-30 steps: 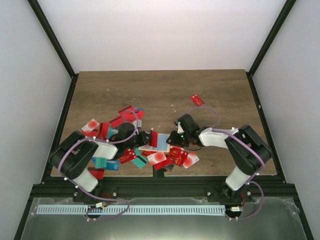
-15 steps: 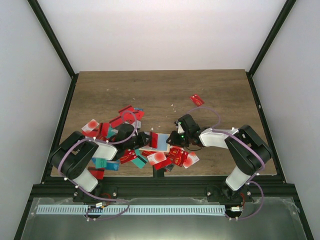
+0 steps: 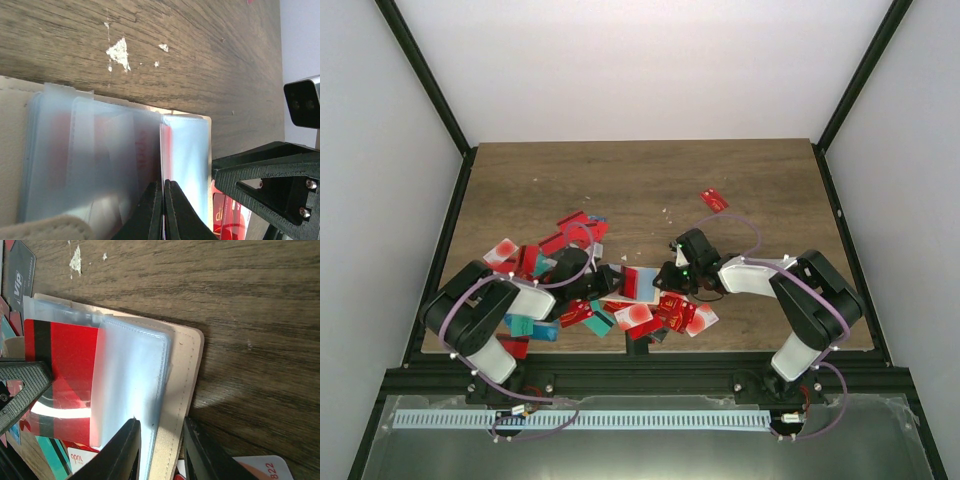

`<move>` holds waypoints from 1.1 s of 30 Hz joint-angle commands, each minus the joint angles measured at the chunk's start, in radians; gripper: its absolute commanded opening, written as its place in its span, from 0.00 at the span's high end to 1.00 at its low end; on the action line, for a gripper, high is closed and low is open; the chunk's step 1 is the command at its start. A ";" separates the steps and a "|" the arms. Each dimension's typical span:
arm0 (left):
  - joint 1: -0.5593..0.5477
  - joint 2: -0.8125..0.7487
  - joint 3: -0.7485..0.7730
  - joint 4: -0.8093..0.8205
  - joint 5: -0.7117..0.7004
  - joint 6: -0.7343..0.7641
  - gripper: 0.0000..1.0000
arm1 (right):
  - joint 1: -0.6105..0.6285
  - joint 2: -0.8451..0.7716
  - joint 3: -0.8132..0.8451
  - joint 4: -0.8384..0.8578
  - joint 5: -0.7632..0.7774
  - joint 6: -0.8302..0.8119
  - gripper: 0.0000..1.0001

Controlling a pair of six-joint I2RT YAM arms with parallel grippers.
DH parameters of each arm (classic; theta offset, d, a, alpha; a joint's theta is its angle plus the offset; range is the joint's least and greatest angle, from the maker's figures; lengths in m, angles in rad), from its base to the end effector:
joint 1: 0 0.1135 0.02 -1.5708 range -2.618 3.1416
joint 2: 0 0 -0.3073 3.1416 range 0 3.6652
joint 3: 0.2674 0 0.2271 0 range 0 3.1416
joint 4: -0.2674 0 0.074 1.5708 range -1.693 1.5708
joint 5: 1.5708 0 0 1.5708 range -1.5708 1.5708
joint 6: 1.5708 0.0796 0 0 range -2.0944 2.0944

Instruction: Put the credit cards into the card holder

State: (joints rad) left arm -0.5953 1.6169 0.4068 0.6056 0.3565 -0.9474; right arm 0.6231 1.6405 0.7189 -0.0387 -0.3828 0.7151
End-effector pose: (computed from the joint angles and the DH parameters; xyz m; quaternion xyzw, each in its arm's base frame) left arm 0.2244 -0.1855 0.1523 -0.0715 0.8725 -0.4313 0.2183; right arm 0.2314 0.2029 0.1607 -0.0140 0.9380 0.3253 0.1189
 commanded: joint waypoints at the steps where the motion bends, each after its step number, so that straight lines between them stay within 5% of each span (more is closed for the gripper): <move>1: -0.006 0.039 0.016 -0.013 0.062 0.005 0.96 | -0.005 0.021 -0.019 -0.033 0.010 -0.001 0.74; 33: -0.072 0.164 0.141 -0.066 0.059 0.007 0.96 | -0.005 0.022 0.015 -0.011 -0.027 0.011 0.74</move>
State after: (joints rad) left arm -0.6422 1.7298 0.5171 0.5968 0.3908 -0.9653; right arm 0.6182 1.6424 0.7193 -0.0387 -0.4004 0.7265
